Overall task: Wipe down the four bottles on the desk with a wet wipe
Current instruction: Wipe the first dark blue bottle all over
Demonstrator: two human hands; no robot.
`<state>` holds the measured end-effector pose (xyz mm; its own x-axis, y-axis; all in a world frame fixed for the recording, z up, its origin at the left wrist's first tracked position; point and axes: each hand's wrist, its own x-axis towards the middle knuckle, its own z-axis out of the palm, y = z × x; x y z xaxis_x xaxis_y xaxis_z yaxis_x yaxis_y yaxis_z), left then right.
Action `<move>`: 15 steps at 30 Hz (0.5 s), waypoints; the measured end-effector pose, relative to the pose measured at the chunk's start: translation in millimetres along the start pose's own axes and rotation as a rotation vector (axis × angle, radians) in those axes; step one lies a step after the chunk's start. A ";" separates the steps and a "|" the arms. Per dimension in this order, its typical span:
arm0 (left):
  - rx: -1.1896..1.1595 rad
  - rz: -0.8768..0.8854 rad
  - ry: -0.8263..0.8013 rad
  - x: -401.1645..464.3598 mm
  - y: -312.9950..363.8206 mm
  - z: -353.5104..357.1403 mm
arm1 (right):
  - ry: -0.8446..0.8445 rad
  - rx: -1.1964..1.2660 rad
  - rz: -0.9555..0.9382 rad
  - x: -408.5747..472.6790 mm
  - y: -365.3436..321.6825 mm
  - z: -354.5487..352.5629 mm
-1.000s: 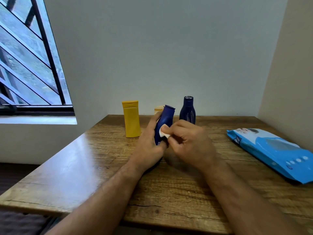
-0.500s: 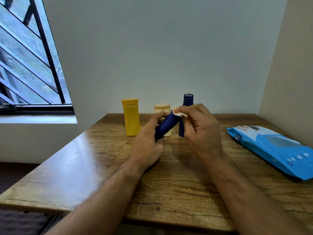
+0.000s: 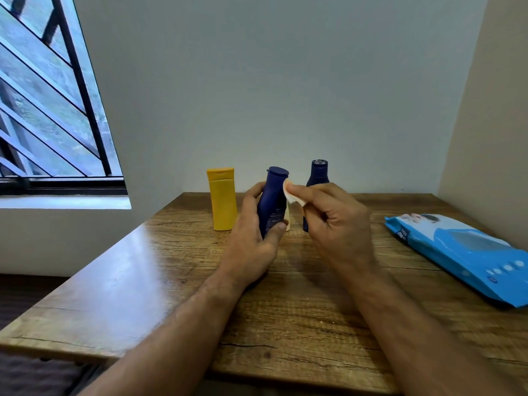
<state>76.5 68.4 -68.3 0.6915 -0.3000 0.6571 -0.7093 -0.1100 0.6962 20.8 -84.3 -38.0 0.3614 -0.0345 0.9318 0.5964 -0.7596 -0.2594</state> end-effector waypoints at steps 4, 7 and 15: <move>-0.184 -0.031 -0.040 -2.1 3.7 -0.5 | -0.080 0.009 0.006 -1.2 -3.4 5.6; -0.349 -0.056 -0.023 -0.2 3.7 -1.9 | -0.270 0.032 0.040 -1.6 -6.1 3.7; -0.507 -0.240 0.052 7.1 6.7 -3.3 | -0.369 -0.030 0.065 -4.2 -3.2 4.9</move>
<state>77.1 68.6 -58.1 0.8402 -0.2738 0.4680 -0.3860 0.3040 0.8710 20.9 -78.6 -42.3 0.6350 0.1483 0.7581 0.5440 -0.7827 -0.3025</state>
